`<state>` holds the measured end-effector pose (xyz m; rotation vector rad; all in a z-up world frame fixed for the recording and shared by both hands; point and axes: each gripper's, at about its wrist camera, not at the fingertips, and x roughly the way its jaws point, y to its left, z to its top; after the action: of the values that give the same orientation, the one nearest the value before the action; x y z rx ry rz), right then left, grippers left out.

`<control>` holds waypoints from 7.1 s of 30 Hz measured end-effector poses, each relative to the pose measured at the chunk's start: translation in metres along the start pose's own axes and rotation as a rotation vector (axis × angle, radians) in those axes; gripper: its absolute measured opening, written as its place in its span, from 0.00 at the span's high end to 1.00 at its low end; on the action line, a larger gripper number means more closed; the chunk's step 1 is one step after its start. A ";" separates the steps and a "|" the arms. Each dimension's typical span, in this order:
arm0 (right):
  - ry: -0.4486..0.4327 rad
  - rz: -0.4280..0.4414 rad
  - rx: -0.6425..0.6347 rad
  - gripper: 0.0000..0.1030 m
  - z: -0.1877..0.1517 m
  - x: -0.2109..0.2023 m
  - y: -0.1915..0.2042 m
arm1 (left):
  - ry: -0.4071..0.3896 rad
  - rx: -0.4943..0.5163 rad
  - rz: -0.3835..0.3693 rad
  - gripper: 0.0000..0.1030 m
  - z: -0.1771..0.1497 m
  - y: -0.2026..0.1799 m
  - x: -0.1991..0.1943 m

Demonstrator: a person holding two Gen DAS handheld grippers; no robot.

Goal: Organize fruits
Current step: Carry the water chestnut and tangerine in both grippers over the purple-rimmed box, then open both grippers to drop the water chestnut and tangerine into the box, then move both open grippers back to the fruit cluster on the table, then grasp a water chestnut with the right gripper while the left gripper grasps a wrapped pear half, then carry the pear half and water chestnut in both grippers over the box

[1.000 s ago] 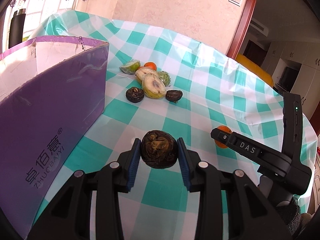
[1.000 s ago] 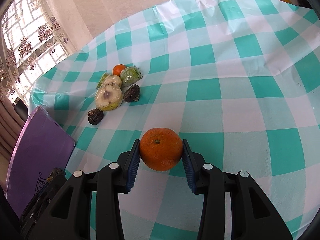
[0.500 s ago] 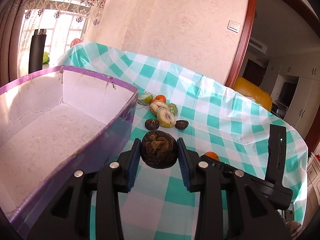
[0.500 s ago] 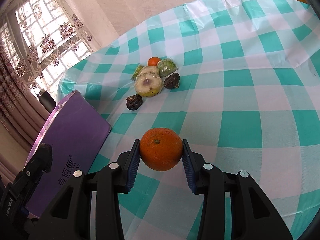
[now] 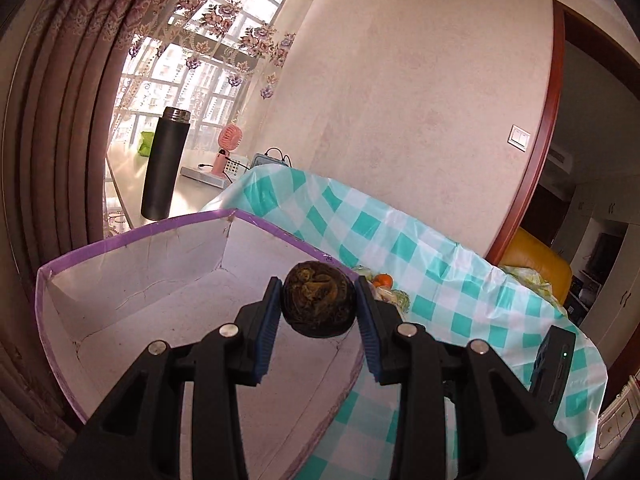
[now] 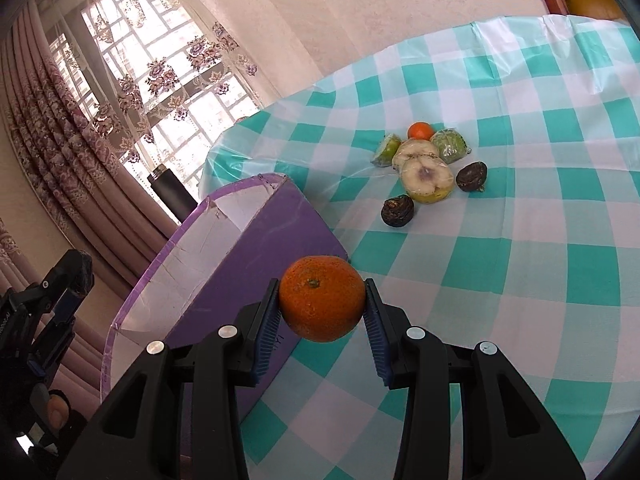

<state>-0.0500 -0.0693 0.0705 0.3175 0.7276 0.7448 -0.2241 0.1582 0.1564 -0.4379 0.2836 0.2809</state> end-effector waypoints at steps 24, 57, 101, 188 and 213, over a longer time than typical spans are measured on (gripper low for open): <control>0.138 -0.130 -0.547 0.60 0.014 0.115 0.157 | 0.277 0.119 0.446 0.64 -0.015 0.070 0.033; -0.001 -0.123 -0.579 0.23 0.021 0.094 0.139 | 0.002 0.481 0.414 0.01 -0.029 -0.003 -0.010; 0.078 -0.484 0.089 0.63 0.104 0.085 -0.189 | 0.461 0.467 0.009 0.01 -0.136 -0.166 0.224; -0.016 -0.486 0.083 0.63 -0.007 -0.028 -0.123 | 0.373 0.329 -0.207 0.39 -0.144 -0.131 0.109; -0.040 -0.330 -0.318 0.63 -0.001 0.000 0.040 | 0.137 0.171 0.097 0.39 -0.025 -0.010 0.028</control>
<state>-0.0708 -0.0414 0.0897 -0.0766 0.5935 0.5270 -0.2003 0.1442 0.1289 -0.2751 0.4606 0.3195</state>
